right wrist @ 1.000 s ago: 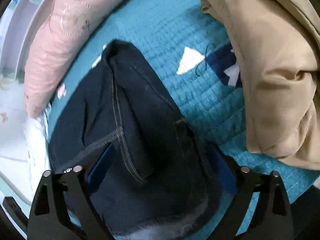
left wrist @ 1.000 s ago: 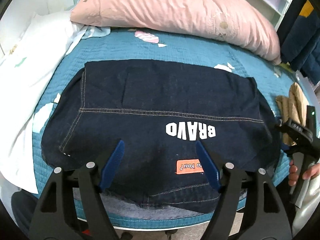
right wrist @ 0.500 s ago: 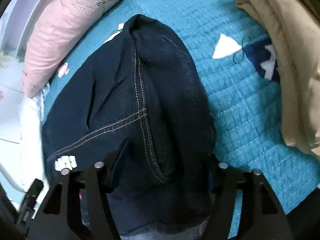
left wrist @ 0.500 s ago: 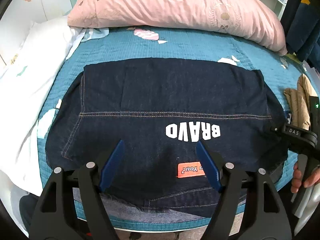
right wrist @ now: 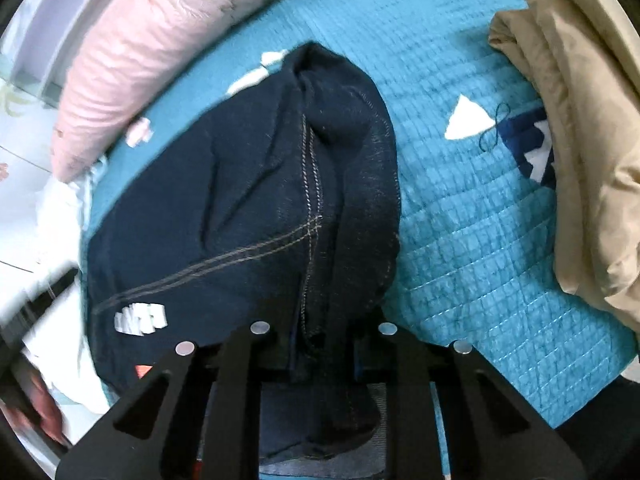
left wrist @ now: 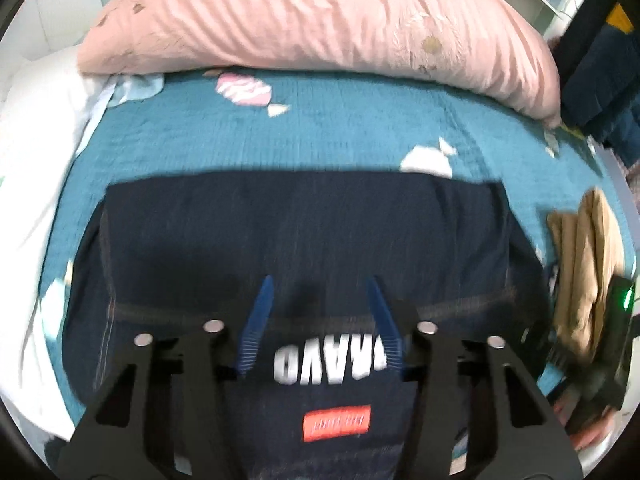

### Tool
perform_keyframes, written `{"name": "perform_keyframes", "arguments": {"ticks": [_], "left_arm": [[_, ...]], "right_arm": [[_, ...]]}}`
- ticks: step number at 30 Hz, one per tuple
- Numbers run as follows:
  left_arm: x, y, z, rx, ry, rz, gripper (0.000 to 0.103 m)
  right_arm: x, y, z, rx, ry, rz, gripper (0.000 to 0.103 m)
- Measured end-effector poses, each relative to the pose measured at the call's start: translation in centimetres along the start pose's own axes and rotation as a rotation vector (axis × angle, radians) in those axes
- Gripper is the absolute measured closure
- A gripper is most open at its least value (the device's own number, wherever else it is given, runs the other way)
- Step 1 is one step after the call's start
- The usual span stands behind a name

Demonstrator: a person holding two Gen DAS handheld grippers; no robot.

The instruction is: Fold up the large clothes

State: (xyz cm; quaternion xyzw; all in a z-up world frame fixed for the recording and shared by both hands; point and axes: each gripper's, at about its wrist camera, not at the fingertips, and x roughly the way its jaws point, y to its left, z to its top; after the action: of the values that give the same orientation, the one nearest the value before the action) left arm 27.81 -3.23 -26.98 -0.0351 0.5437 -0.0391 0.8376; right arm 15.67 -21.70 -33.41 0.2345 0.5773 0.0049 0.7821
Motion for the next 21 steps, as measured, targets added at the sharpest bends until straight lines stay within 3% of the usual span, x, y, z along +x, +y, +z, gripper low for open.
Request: {"name": "perform_keyframes", "arguments": {"ticks": [1,3,4,5,8,11,16,21], "left_arm": [[0.3,0.0,1.1,-0.003,-0.005,0.0,0.056],[1.3,0.2,3.7,-0.021,-0.003,-0.025,0.072],[2.1,0.4,5.1,-0.038,0.016,-0.043,0.088],[2.7,0.5,6.0,-0.053,0.031,-0.044,0.093],[5.4,1.3,8.4,-0.103,0.051,0.002,0.099],[8.0,1.7,9.2,-0.112,0.099,-0.01,0.103],[14.5,2.2,8.4,-0.074,0.256,0.022,0.103],[13.7,1.7,8.7,0.003,0.321,0.044,0.103]], "right_arm": [[0.2,-0.2,0.1,0.01,0.004,0.005,0.085],[0.5,-0.5,0.2,0.023,0.016,0.01,0.085],[0.7,-0.5,0.2,0.023,0.026,0.006,0.085],[0.8,-0.5,0.3,0.023,0.032,0.004,0.085],[1.4,-0.4,0.6,0.039,0.04,0.005,0.084],[1.8,0.1,0.7,0.023,0.039,-0.007,0.084],[2.2,-0.1,0.9,0.023,0.042,0.002,0.083],[2.0,-0.7,0.7,0.031,0.043,0.029,0.083]]}}
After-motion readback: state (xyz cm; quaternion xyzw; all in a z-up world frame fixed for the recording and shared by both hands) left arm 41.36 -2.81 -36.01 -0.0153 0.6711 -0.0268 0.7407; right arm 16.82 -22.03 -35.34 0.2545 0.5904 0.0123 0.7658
